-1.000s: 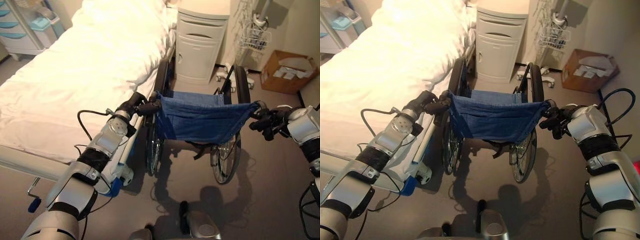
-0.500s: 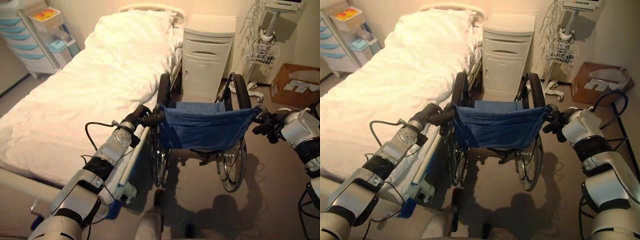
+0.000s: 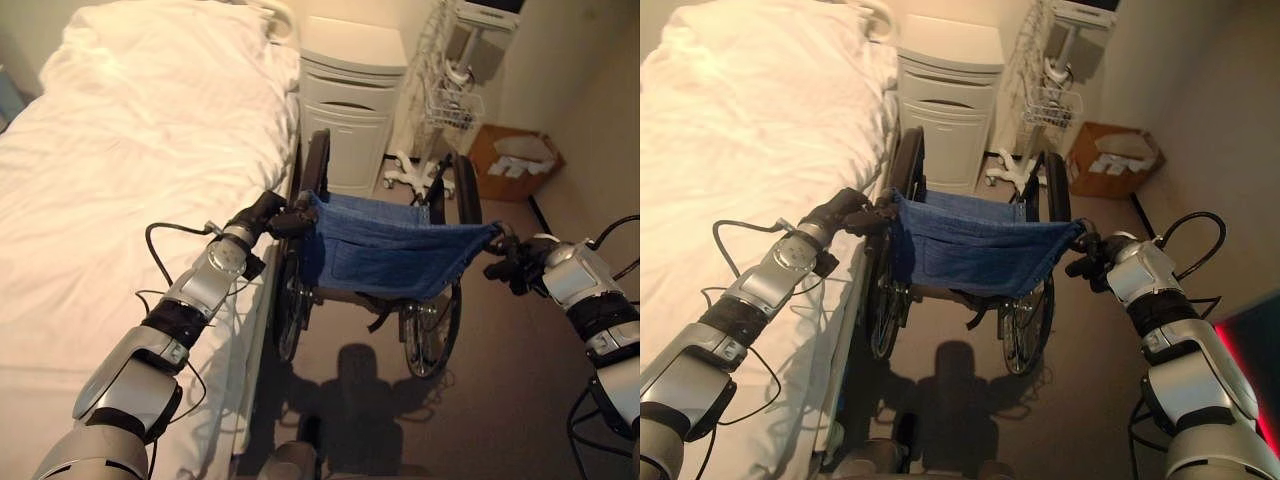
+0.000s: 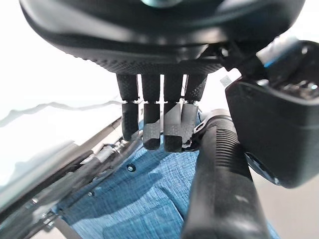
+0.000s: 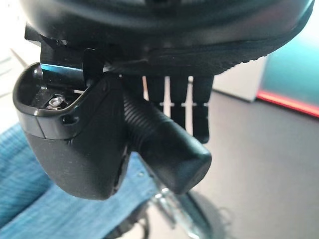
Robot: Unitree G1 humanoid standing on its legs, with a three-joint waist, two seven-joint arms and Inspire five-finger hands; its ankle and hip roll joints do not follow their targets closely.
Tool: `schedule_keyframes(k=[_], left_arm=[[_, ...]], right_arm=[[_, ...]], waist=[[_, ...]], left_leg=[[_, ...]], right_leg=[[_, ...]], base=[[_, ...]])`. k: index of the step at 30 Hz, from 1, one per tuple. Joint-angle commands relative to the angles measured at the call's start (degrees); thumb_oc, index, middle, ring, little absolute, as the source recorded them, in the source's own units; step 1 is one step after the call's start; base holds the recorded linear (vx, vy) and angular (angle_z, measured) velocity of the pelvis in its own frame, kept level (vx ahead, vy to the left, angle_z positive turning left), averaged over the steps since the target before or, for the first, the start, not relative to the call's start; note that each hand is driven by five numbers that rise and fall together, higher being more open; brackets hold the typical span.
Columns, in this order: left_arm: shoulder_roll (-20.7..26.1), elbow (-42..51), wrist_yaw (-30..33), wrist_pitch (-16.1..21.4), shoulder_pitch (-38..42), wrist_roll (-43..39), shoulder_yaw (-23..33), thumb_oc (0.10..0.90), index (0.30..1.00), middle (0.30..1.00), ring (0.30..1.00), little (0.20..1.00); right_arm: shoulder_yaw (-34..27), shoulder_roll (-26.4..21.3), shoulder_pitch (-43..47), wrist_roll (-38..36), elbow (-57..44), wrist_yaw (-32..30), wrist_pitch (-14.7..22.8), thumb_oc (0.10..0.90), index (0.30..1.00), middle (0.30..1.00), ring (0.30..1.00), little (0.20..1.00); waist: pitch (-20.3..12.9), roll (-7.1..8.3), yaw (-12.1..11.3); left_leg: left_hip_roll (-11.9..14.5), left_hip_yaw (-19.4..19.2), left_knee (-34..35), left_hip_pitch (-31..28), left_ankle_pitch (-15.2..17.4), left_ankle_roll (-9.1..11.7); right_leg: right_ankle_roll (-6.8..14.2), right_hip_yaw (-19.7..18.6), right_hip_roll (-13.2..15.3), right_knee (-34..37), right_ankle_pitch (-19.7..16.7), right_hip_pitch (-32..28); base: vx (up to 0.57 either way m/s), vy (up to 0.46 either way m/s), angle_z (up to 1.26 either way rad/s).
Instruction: Push the wheelchair next to the bed
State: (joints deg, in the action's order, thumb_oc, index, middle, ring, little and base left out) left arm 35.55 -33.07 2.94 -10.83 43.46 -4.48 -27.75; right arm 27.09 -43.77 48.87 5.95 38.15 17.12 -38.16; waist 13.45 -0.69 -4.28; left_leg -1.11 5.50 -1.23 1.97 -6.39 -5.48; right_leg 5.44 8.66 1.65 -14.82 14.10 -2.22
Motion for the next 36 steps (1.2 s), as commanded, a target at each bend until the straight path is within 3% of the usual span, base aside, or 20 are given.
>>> schedule_keyframes(k=[1,6,10,14,24,31,32,33,34,36], left_arm=[[-1.59,1.39,-0.49,0.90,-7.76,2.39,-0.91,0.400,0.300,0.300,0.300,0.300],[-3.76,2.04,0.95,-0.39,-9.19,3.86,-1.22,0.400,0.300,0.300,0.300,0.300],[-4.41,2.99,0.74,-1.49,-9.34,4.24,-1.21,0.400,0.300,0.300,0.300,0.300],[-4.05,3.67,0.05,-2.88,-9.45,4.31,-1.28,0.400,0.300,0.300,0.300,0.300],[-5.35,4.56,-0.12,-1.65,-11.24,3.79,-0.69,0.400,0.300,0.300,0.300,0.300],[-6.00,4.58,-1.07,-1.71,-11.74,4.66,-0.58,0.400,0.300,0.300,0.300,0.300],[-6.05,4.49,-1.99,-2.72,-11.92,4.85,-0.56,0.400,0.300,0.300,0.300,0.300],[-6.04,4.49,-1.85,-3.19,-11.95,4.71,-0.61,0.400,0.300,0.300,0.300,0.300],[-6.07,4.47,-1.48,-4.07,-12.03,4.41,-0.55,0.800,0.900,0.900,0.900,0.900],[-5.97,4.47,-1.40,-4.78,-11.92,3.21,-0.42,0.800,0.900,0.900,0.900,0.900]], right_arm=[[7.39,4.81,3.60,-0.27,-2.61,-0.11,8.64,0.400,0.300,0.300,0.300,0.300],[7.60,5.12,5.23,0.58,-2.03,-2.08,11.41,0.400,0.300,0.300,0.300,0.300],[7.86,5.17,5.97,1.27,-1.68,-3.08,12.66,0.400,0.300,0.300,0.300,0.300],[8.39,5.63,6.10,2.06,-2.75,-4.74,13.87,0.400,0.300,0.300,0.300,0.300],[8.40,5.03,5.97,4.16,-3.36,-7.83,17.84,0.400,0.300,0.300,0.300,0.300],[7.96,5.02,5.58,4.27,-2.58,-6.64,16.86,0.400,0.300,0.300,0.300,0.300],[7.88,4.98,5.39,3.87,-2.33,-5.61,15.40,0.472,0.408,0.408,0.408,0.408],[7.85,4.94,5.35,3.28,-2.31,-4.89,14.63,0.800,0.900,0.900,0.900,0.900],[7.89,4.87,5.40,1.24,-2.29,-3.47,13.01,0.800,0.900,0.900,0.900,0.900],[7.43,4.90,5.17,-1.38,-2.27,-2.32,12.01,0.800,0.900,0.900,0.900,0.900]], waist=[[3.34,2.36,-2.17],[1.63,3.73,-3.74],[0.81,3.77,-3.96],[0.23,3.95,-4.26],[-0.41,3.73,-4.63],[-0.73,3.80,-4.84],[-0.85,3.84,-4.85],[-0.90,3.85,-4.81],[-0.93,3.86,-4.75],[-1.01,3.88,-4.69]], left_leg=[[-0.46,-5.37,-1.61,-0.14,3.90,4.87],[-0.93,-6.01,-0.02,0.20,3.13,5.43],[-1.22,-6.07,1.36,-0.43,2.95,5.46],[-1.15,-6.24,1.79,-0.83,3.27,5.17],[-0.76,-6.12,2.20,-2.18,3.91,4.86],[-0.52,-5.88,2.19,-2.66,4.05,5.00],[-0.46,-5.88,2.25,-2.75,4.06,5.04],[-0.40,-5.88,2.26,-2.83,4.05,5.10],[-0.29,-5.85,2.40,-3.06,4.02,5.21],[-0.20,-5.79,2.56,-3.26,3.96,5.27]], right_leg=[[2.01,2.80,4.57,3.41,-16.37,5.16],[2.57,4.11,4.11,10.32,-16.40,0.27],[2.69,4.21,4.12,12.60,-16.80,-0.88],[2.98,4.34,4.37,12.82,-16.51,-1.49],[3.03,4.80,4.83,12.60,-15.72,-2.55],[2.63,5.23,4.61,12.30,-15.01,-3.12],[2.52,5.29,4.49,12.34,-14.87,-3.24],[2.47,5.36,4.47,12.34,-14.83,-3.29],[2.36,5.42,4.41,12.40,-14.76,-3.39],[2.32,5.57,4.39,12.35,-14.70,-3.42]], base=[[0.14,-0.046,-0.52],[0.14,-0.042,0.18],[0.08,0.011,0.32],[0.04,-0.016,0.18],[0.01,-0.030,0.07],[0.00,-0.056,0.01],[0.00,-0.035,0.03],[0.00,-0.049,0.02],[0.00,-0.033,0.01],[0.00,-0.017,0.01]])
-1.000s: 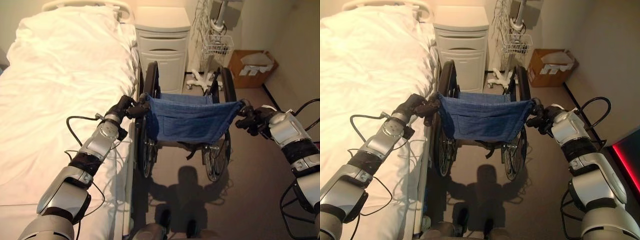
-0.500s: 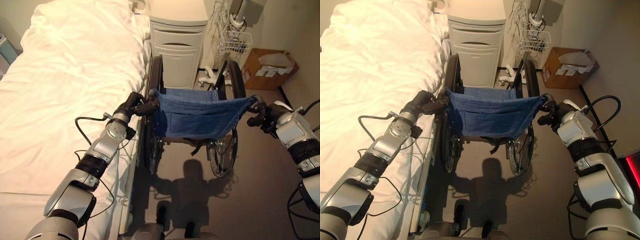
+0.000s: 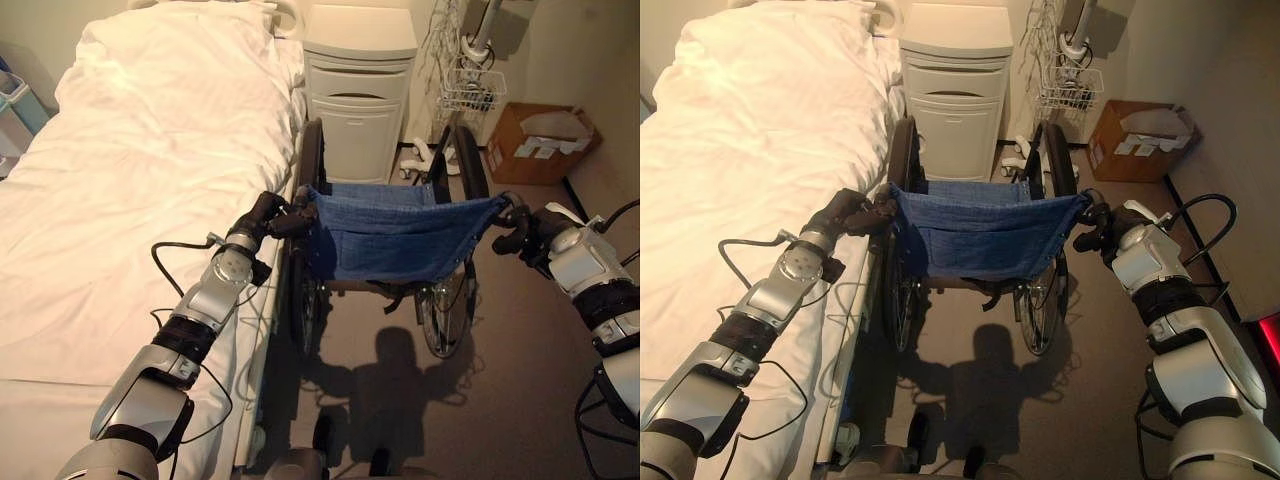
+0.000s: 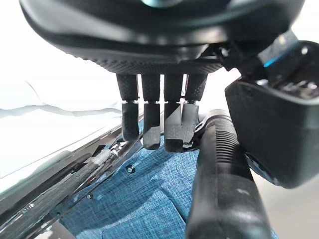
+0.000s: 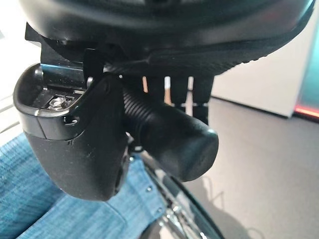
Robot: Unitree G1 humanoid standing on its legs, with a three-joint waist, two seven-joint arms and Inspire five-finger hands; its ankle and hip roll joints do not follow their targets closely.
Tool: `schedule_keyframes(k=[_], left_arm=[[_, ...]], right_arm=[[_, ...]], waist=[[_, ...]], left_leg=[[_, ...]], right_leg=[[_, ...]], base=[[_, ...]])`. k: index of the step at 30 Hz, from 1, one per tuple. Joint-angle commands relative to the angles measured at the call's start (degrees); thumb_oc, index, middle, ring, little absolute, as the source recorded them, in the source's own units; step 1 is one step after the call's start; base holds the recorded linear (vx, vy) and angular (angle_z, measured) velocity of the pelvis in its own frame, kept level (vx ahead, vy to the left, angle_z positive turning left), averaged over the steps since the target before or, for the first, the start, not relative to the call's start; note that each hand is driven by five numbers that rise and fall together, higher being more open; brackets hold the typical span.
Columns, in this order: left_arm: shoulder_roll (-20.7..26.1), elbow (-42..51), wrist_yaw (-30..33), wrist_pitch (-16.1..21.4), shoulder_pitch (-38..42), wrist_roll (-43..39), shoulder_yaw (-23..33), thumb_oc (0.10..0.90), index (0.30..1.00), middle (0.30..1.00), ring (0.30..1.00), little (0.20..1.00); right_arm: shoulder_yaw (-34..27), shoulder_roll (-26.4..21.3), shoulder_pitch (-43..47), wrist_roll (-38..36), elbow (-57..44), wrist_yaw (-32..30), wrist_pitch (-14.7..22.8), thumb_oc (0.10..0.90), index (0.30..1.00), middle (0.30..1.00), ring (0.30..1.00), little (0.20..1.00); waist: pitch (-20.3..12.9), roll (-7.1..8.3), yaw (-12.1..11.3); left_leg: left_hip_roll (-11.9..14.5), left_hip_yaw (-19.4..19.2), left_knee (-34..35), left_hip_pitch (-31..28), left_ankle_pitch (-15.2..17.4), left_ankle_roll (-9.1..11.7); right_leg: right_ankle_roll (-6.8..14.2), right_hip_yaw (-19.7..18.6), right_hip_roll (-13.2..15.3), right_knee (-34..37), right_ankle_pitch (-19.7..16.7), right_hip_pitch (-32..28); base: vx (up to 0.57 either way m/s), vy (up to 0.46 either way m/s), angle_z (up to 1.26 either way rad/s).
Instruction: Push the wheelchair next to the bed
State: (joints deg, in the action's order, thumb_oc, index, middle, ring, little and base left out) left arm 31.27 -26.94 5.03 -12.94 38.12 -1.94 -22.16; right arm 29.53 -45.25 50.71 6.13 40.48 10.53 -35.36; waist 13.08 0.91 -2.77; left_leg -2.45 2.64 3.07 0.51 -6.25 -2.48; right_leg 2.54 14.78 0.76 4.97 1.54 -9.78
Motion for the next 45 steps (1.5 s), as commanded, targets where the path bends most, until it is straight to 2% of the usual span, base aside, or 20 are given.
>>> schedule_keyframes(k=[1,3,4,6,7,8,10,11,13,16,19,21,24,28,30,33,40,42,45], left_arm=[[-1.64,-1.64,-3.27,-2.84,-6.64,-0.24,-5.81,0.800,0.900,0.900,0.900,0.900],[-1.69,-1.33,-2.23,-3.02,-7.46,-5.23,-4.08,0.800,0.900,0.900,0.900,0.900],[-1.67,-1.30,-2.18,-3.06,-7.59,-5.93,-3.89,0.800,0.900,0.900,0.900,0.900],[-1.82,-0.49,-2.80,-3.65,-9.73,-13.11,-0.95,0.800,0.900,0.900,0.900,0.900],[-1.80,-0.40,-3.05,-3.75,-9.86,-13.47,-0.82,0.800,0.900,0.900,0.900,0.900],[-2.13,0.69,-3.59,-4.45,-11.68,-18.69,1.63,0.800,0.900,0.900,0.900,0.900],[-1.95,1.09,-4.63,-4.15,-13.05,-22.78,3.17,0.800,0.900,0.900,0.900,0.900],[-1.74,1.51,-5.72,-3.71,-14.39,-26.16,4.71,0.800,0.900,0.900,0.900,0.900],[-0.68,2.51,-7.01,-2.37,-16.00,-29.38,6.46,0.800,0.900,0.900,0.900,0.900],[1.49,3.66,-8.96,-0.82,-17.49,-33.48,8.66,0.800,0.900,0.900,0.900,0.900],[3.48,4.49,-10.06,0.46,-18.56,-38.50,10.90,0.800,0.900,0.900,0.900,0.900],[4.72,4.40,-10.93,1.76,-19.05,-42.09,12.49,0.800,0.900,0.900,0.900,0.900],[5.61,3.02,-11.91,4.12,-19.28,-46.72,14.46,0.800,0.900,0.900,0.900,0.900],[5.44,2.55,-13.06,5.10,-19.69,-51.85,16.27,0.800,0.900,0.900,0.900,0.900],[4.35,1.48,-13.59,6.86,-20.90,-54.82,17.43,0.800,0.900,0.900,0.900,0.900],[3.51,-0.80,-14.90,7.57,-21.75,-57.29,18.27,0.800,0.900,0.900,0.900,0.900],[2.41,-5.55,-18.40,7.17,-23.28,-61.54,19.52,0.800,0.900,0.900,0.900,0.900],[2.19,-6.73,-19.21,7.13,-23.46,-62.80,20.01,0.800,0.900,0.900,0.900,0.900],[1.60,-7.70,-19.24,7.55,-23.45,-63.30,20.01,0.800,0.900,0.900,0.900,0.900]], right_arm=[[4.76,6.34,3.26,-3.34,-4.72,5.05,8.67,0.800,0.900,0.900,0.900,0.900],[3.35,6.19,2.68,-11.88,-6.42,5.35,6.94,0.800,0.900,0.900,0.900,0.900],[3.21,6.12,2.59,-12.86,-6.66,5.21,6.79,0.800,0.900,0.900,0.900,0.900],[0.94,5.35,1.70,-18.63,-8.84,4.15,6.08,0.800,0.900,0.900,0.900,0.900],[0.88,5.28,1.66,-19.17,-8.95,3.98,6.05,0.800,0.900,0.900,0.900,0.900],[-0.61,4.45,1.42,-24.27,-10.41,2.60,5.01,0.800,0.900,0.900,0.900,0.900],[-1.73,3.71,1.30,-28.69,-10.92,1.68,4.16,0.800,0.900,0.900,0.900,0.900],[-2.85,3.17,1.07,-32.69,-11.31,1.82,2.89,0.800,0.900,0.900,0.900,0.900],[-4.06,2.54,0.66,-39.84,-11.57,-0.51,2.95,0.800,0.900,0.900,0.900,0.900],[-5.73,1.74,0.01,-44.86,-11.91,-2.00,2.45,0.800,0.900,0.900,0.900,0.900],[-6.47,-0.77,0.39,-47.32,-10.92,-2.76,4.18,0.800,0.900,0.900,0.900,0.900],[-7.26,-2.48,1.18,-48.43,-10.69,-4.77,6.90,0.800,0.900,0.900,0.900,0.900],[-7.91,-4.97,2.71,-49.08,-10.30,-6.39,8.30,0.800,0.900,0.900,0.900,0.900],[-8.88,-6.88,3.24,-50.98,-9.31,-7.34,10.44,0.800,0.900,0.900,0.900,0.900],[-10.41,-8.62,2.97,-53.75,-9.43,-8.65,12.32,0.800,0.900,0.900,0.900,0.900],[-11.50,-10.12,2.54,-56.20,-9.18,-9.06,13.05,0.800,0.900,0.900,0.900,0.900],[-16.02,-14.58,-0.83,-63.21,-7.16,-5.48,13.26,0.800,0.900,0.900,0.900,0.900],[-17.70,-15.09,-2.45,-66.59,-7.19,-3.40,13.35,0.800,0.900,0.900,0.900,0.900],[-19.94,-14.91,-4.92,-67.82,-7.86,-2.69,13.06,0.800,0.900,0.900,0.900,0.900]], waist=[[-0.68,2.30,-6.15],[-0.70,2.31,-5.95],[-0.70,2.31,-5.92],[-1.16,2.23,-5.80],[-1.18,2.22,-5.79],[-1.45,2.07,-5.80],[-1.73,1.92,-5.75],[-2.07,1.76,-5.69],[-2.42,1.45,-5.59],[-2.88,1.09,-5.57],[-3.36,0.92,-5.52],[-3.78,0.82,-5.43],[-4.23,0.79,-5.23],[-4.66,0.88,-5.06],[-4.99,1.08,-4.67],[-5.19,1.23,-4.25],[-5.70,1.82,-2.78],[-5.85,2.03,-2.33],[-5.85,2.20,-1.73]], left_leg=[[1.17,-2.91,-1.66,-1.90,3.79,2.31],[1.31,-2.99,-1.41,-2.38,3.71,2.49],[1.31,-2.98,-1.39,-2.44,3.70,2.50],[1.51,-2.92,-1.08,-2.73,3.60,2.79],[1.52,-2.90,-1.04,-2.77,3.59,2.80],[1.69,-2.92,-0.82,-3.04,3.50,2.97],[1.77,-2.99,-0.69,-3.22,3.43,3.06],[1.86,-3.07,-0.55,-3.47,3.41,3.13],[1.98,-3.10,-0.45,-3.86,3.39,3.24],[1.96,-3.06,-0.33,-4.18,3.41,3.28],[2.00,-3.15,0.06,-4.64,3.28,3.39],[2.00,-3.21,0.33,-4.93,3.30,3.45],[1.90,-3.33,0.44,-5.14,3.42,3.50],[1.88,-3.46,0.70,-5.48,3.57,3.55],[1.81,-3.63,0.73,-5.71,3.93,3.48],[1.72,-3.70,0.76,-5.93,4.27,3.36],[1.75,-4.65,0.95,-6.43,5.09,3.15],[1.77,-5.03,0.96,-6.53,5.36,3.05],[1.82,-5.46,0.93,-6.67,5.59,2.97]], right_leg=[[5.15,-0.53,5.23,-7.44,-2.10,4.13],[4.88,-0.42,5.02,-7.33,-2.02,3.84],[4.85,-0.40,5.00,-7.32,-2.01,3.79],[4.61,-0.17,4.89,-7.21,-1.86,3.63],[4.60,-0.16,4.88,-7.20,-1.85,3.60],[4.46,0.11,4.87,-7.18,-1.74,3.43],[4.35,0.28,4.85,-7.17,-1.62,3.28],[4.20,0.43,4.78,-7.20,-1.43,3.12],[3.93,0.60,4.66,-7.28,-1.21,2.89],[3.78,0.87,4.60,-7.44,-0.90,2.71],[3.72,1.06,4.49,-7.37,-0.77,2.39],[3.69,1.08,4.39,-7.33,-0.63,2.27],[3.75,1.05,4.36,-7.34,-0.51,2.28],[3.79,0.96,4.29,-7.24,-0.44,2.22],[3.77,0.74,4.23,-7.21,-0.40,2.32],[3.78,0.42,4.22,-7.30,-0.28,2.44],[3.91,-0.25,3.98,-7.34,-0.17,2.82],[3.94,-0.35,3.94,-7.41,-0.08,3.01],[3.92,-0.55,3.87,-7.56,-0.05,3.19]], base=[[0.00,-0.032,0.05],[0.00,-0.026,0.08],[0.01,-0.018,0.05],[0.00,-0.007,-0.02],[0.01,-0.007,-0.06],[0.01,-0.002,-0.05],[0.00,-0.001,-0.02],[0.00,0.000,0.00],[0.00,0.000,0.00],[0.00,0.000,0.00],[0.00,0.000,0.00],[-0.01,0.006,-0.02],[0.00,0.000,0.00],[0.00,0.000,0.00],[0.00,0.000,0.00],[0.00,-0.002,0.02],[-0.01,-0.009,0.09],[-0.01,-0.007,0.02],[-0.01,-0.006,0.01]])
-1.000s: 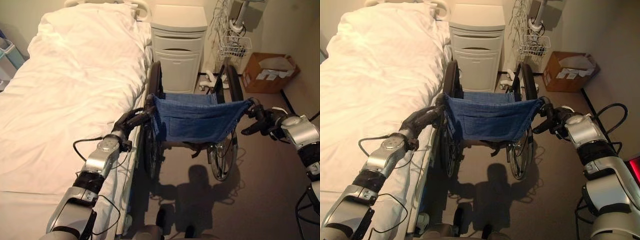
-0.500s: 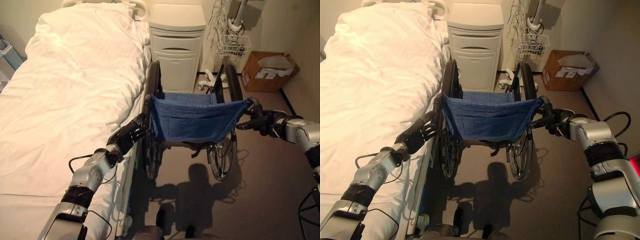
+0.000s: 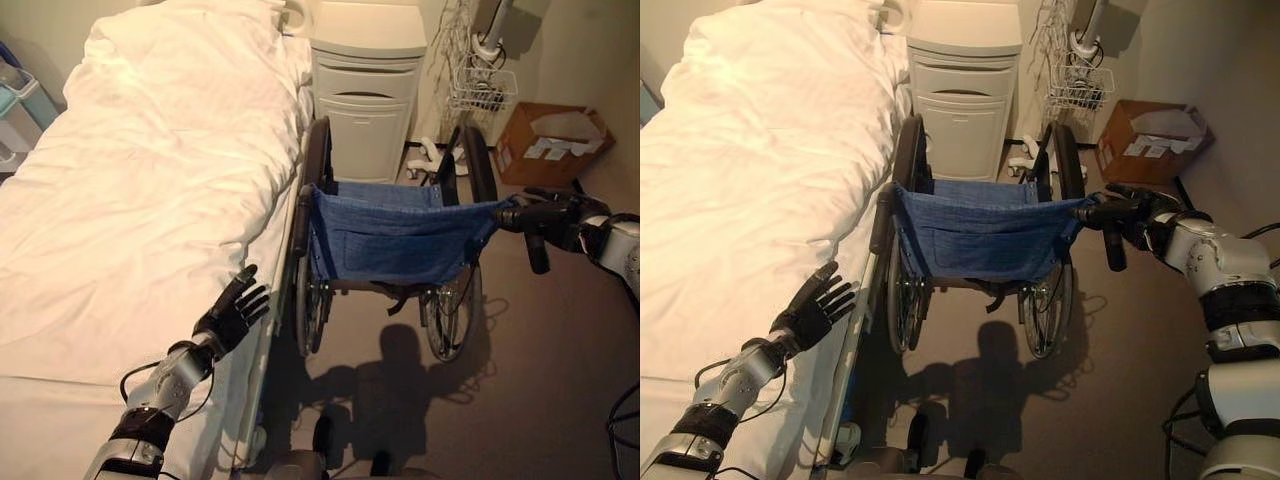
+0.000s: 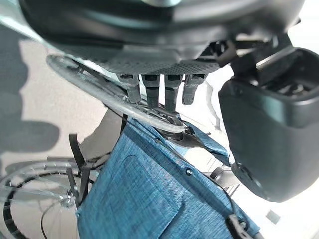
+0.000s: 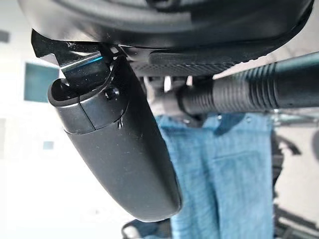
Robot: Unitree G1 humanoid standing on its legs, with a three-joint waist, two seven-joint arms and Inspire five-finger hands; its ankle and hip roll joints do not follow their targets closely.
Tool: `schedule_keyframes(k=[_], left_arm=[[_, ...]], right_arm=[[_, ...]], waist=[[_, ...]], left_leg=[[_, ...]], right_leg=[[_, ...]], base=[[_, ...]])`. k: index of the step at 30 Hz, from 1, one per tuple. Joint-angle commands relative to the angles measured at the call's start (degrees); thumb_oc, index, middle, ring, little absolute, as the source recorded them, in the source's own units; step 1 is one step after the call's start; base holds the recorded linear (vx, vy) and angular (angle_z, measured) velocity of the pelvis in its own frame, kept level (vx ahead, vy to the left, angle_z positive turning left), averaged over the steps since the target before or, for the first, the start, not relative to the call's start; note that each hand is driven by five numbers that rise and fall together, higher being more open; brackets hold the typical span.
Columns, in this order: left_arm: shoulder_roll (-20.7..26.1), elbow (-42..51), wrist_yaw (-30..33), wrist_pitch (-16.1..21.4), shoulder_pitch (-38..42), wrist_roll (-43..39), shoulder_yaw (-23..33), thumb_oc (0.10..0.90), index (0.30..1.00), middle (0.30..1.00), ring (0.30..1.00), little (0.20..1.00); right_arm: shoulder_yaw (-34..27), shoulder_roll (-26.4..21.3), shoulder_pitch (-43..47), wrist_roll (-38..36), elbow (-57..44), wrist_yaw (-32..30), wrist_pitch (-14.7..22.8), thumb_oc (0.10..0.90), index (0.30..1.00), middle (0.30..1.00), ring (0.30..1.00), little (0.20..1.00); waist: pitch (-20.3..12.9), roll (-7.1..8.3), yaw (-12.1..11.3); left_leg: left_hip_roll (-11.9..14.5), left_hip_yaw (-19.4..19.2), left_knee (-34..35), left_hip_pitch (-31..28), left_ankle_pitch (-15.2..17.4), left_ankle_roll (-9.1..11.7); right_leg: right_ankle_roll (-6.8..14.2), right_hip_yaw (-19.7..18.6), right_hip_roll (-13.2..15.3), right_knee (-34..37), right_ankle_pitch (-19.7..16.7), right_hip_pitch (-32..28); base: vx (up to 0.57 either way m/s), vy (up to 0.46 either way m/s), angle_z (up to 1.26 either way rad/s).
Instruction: Push the wheelchair next to the bed
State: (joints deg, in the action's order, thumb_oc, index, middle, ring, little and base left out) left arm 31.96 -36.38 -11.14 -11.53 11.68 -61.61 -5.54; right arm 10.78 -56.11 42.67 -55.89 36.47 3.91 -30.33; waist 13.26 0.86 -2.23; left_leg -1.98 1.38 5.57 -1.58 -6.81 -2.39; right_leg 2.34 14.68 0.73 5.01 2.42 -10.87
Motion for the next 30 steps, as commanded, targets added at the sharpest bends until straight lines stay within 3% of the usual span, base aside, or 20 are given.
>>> schedule_keyframes(k=[1,9,18,22,26,27,30], left_arm=[[0.43,1.59,-2.90,6.19,2.88,-3.82,3.48,0.800,0.900,0.900,0.900,0.900],[-4.04,0.37,-8.18,8.71,-0.10,-1.88,2.77,0.800,0.900,0.900,0.900,0.900],[-9.77,-3.43,-11.22,12.11,-4.88,2.71,0.63,0.800,0.900,0.900,0.900,0.900],[-13.00,-5.72,-13.00,11.95,-6.89,5.26,-0.16,0.800,0.900,0.900,0.900,0.900],[-14.69,-10.44,-15.88,11.77,-8.84,6.68,0.23,0.800,0.900,0.900,0.900,0.900],[-15.48,-12.09,-16.59,10.95,-9.21,9.60,0.67,0.800,0.900,0.900,0.900,0.900],[-16.29,-14.77,-17.40,10.92,-9.53,13.10,0.79,0.800,0.900,0.900,0.900,0.900]], right_arm=[[-2.19,-3.92,1.90,-5.12,-3.71,4.55,7.71,0.800,0.900,0.900,0.900,0.900],[-11.84,-3.48,-10.78,-2.37,-0.88,9.37,5.95,0.800,0.900,0.900,0.900,0.900],[-26.50,0.78,-24.92,-14.24,7.26,15.43,3.64,0.800,0.900,0.900,0.900,0.900],[-30.87,4.41,-30.03,-11.15,13.89,17.61,0.82,0.800,0.900,0.900,0.900,0.900],[-32.09,10.02,-33.80,-15.55,19.48,22.90,-1.39,0.800,0.900,0.900,0.900,0.900],[-32.08,14.06,-34.99,-15.40,22.27,25.29,-0.90,0.800,0.900,0.900,0.900,0.900],[-31.26,19.05,-36.31,-13.92,24.94,29.28,-0.34,0.800,0.900,0.900,0.900,0.900]], waist=[[-6.04,2.28,-2.03],[-6.26,2.70,-0.51],[-6.30,3.16,0.81],[-5.72,3.35,0.81],[-5.40,3.89,0.70],[-5.31,4.06,0.58],[-5.18,4.25,0.43]], left_leg=[[1.36,-4.35,-1.56,-4.61,6.22,2.85],[1.45,-5.40,-1.48,-4.83,6.81,2.59],[1.75,-6.82,-1.34,-5.47,8.08,2.04],[1.89,-7.23,-1.54,-5.36,8.32,1.86],[2.05,-7.69,-2.17,-4.85,8.89,1.41],[2.07,-7.81,-2.36,-4.68,9.07,1.29],[2.12,-7.77,-2.57,-4.50,9.35,1.10]], right_leg=[[4.10,-0.58,3.84,-7.61,-0.90,4.35],[3.94,-1.22,3.54,-7.88,-0.84,5.03],[3.91,-2.06,2.92,-7.96,-0.61,5.53],[4.07,-2.62,2.75,-8.35,-0.84,6.17],[4.05,-3.11,2.41,-8.69,-0.90,6.86],[4.06,-3.15,2.29,-8.67,-0.95,6.99],[4.18,-3.16,2.20,-8.69,-1.05,7.27]], base=[[-0.02,-0.018,0.04],[-0.01,-0.005,0.07],[-0.01,-0.019,0.00],[-0.03,-0.051,-0.01],[-0.03,-0.075,-0.02],[-0.03,-0.070,-0.07],[-0.02,-0.059,-0.05]])
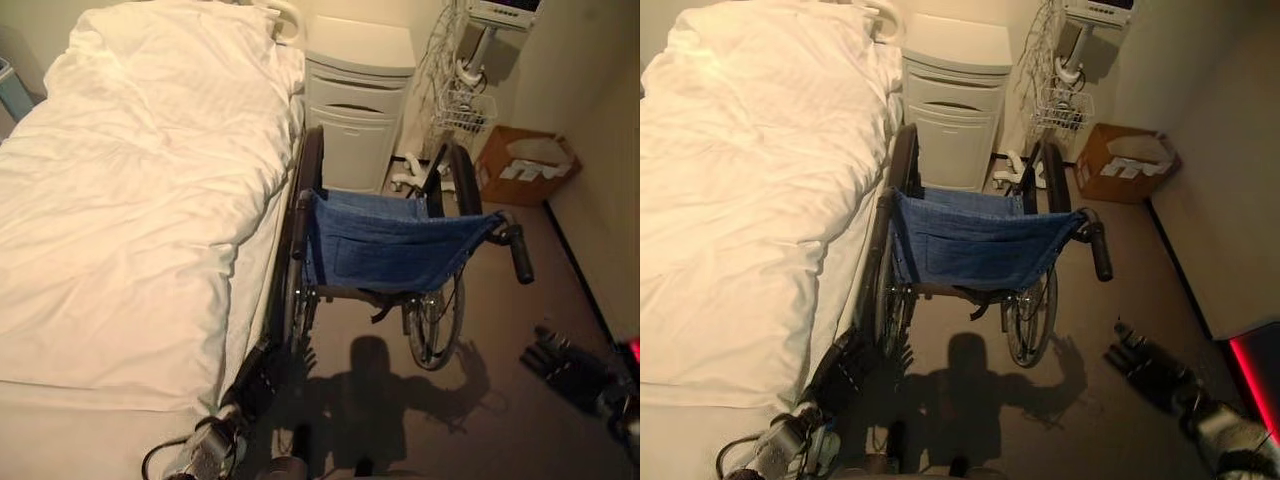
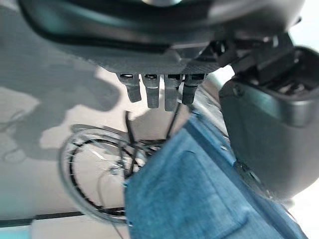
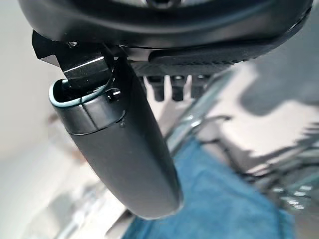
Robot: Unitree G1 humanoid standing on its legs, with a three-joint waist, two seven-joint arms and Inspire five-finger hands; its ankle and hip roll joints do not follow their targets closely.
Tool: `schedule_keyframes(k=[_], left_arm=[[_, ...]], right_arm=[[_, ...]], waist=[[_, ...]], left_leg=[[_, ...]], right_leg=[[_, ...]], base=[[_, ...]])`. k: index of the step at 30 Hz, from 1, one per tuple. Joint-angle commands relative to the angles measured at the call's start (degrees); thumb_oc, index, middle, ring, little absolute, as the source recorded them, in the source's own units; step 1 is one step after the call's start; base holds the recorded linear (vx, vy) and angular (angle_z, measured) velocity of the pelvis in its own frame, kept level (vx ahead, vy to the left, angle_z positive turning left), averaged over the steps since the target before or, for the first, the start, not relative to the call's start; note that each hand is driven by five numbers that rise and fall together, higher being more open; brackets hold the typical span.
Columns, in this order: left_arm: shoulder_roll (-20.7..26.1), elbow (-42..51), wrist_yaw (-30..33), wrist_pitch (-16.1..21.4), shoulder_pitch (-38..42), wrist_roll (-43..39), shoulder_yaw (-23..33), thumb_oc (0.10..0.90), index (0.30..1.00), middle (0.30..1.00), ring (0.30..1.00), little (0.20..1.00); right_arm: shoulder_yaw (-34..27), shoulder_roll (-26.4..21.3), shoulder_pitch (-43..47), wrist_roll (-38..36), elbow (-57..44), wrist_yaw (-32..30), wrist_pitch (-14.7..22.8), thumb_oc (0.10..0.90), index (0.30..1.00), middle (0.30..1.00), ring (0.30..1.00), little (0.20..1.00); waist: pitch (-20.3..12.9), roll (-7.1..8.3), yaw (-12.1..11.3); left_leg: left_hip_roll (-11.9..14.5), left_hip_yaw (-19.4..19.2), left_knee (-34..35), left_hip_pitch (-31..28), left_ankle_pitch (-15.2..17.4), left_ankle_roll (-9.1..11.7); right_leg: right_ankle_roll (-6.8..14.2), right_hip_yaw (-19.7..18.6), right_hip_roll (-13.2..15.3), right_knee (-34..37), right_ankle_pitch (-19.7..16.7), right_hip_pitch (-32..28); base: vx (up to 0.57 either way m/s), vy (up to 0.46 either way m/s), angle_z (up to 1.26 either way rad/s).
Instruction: Push the wheelchair next to the bed
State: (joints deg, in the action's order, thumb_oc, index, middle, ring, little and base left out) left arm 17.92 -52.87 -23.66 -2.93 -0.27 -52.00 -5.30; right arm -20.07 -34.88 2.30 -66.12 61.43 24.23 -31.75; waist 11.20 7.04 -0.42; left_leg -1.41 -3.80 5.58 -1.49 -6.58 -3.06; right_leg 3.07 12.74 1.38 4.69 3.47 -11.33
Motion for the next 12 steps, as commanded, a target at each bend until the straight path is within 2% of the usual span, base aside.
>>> schedule_keyframes(k=[1,3,4,6,7,8,12], left_arm=[[-2.57,0.49,-5.09,2.86,2.38,5.47,0.68,0.800,0.900,0.900,0.900,0.900],[-3.66,-1.02,-4.15,3.94,2.20,7.90,0.72,0.800,0.900,0.900,0.900,0.900],[-3.98,-1.50,-4.37,4.09,2.29,9.19,0.68,0.800,0.900,0.900,0.900,0.900],[-4.42,-2.71,-5.73,4.73,2.43,11.35,0.43,0.800,0.900,0.900,0.900,0.900],[-5.74,-3.31,-5.52,5.96,2.44,13.33,-0.90,0.800,0.900,0.900,0.900,0.900],[-6.42,-3.48,-5.20,7.02,2.48,14.34,-1.45,0.800,0.900,0.900,0.900,0.900],[-9.05,-4.23,-2.89,10.11,2.62,16.95,-4.51,0.800,0.900,0.900,0.900,0.900]], right_arm=[[0.45,0.19,3.59,-1.79,1.33,10.92,1.31,0.800,0.900,0.900,0.900,0.900],[3.78,6.22,2.34,3.87,3.60,14.42,4.41,0.800,0.900,0.900,0.900,0.900],[5.00,8.47,2.15,4.47,4.37,15.08,5.62,0.800,0.900,0.900,0.900,0.900],[6.69,11.44,2.10,3.31,5.70,14.93,7.69,0.800,0.900,0.900,0.900,0.900],[9.17,15.96,2.13,1.39,6.44,12.97,12.37,0.800,0.900,0.900,0.900,0.900],[10.22,18.02,2.11,1.62,6.42,11.80,15.04,0.800,0.900,0.900,0.900,0.900],[14.56,25.04,2.32,-3.68,4.60,10.59,20.25,0.800,0.900,0.900,0.900,0.900]], waist=[[-3.11,-1.95,-1.44],[-2.98,-2.44,-1.59],[-3.03,-2.59,-1.63],[-3.10,-2.79,-1.73],[-3.22,-3.30,-1.81],[-3.25,-3.62,-1.78],[-3.34,-5.46,-1.20]], left_leg=[[1.49,-2.53,-2.61,-4.54,9.20,1.69],[1.28,-2.33,-2.96,-4.25,9.33,1.46],[1.17,-2.24,-3.09,-4.15,9.37,1.40],[1.02,-2.04,-3.26,-4.06,9.47,1.24],[0.84,-1.86,-3.29,-4.09,9.47,1.14],[0.74,-1.78,-3.29,-4.12,9.50,1.12],[0.25,-1.22,-3.72,-4.19,9.58,0.93]], right_leg=[[3.46,-1.29,1.48,-8.33,-2.09,7.82],[3.42,-1.41,1.48,-8.41,-2.04,8.06],[3.40,-1.44,1.48,-8.40,-2.04,8.13],[3.34,-1.40,1.53,-8.43,-1.99,8.19],[3.23,-1.31,1.62,-8.36,-1.95,8.15],[3.19,-1.41,1.62,-8.30,-1.92,8.11],[2.84,-1.76,1.69,-8.63,-1.56,8.13]], base=[[-0.02,-0.040,0.00],[0.00,0.000,0.00],[0.00,0.000,0.00],[0.00,0.000,0.00],[0.01,0.030,-0.01],[0.01,0.056,0.00],[0.01,0.087,0.00]])
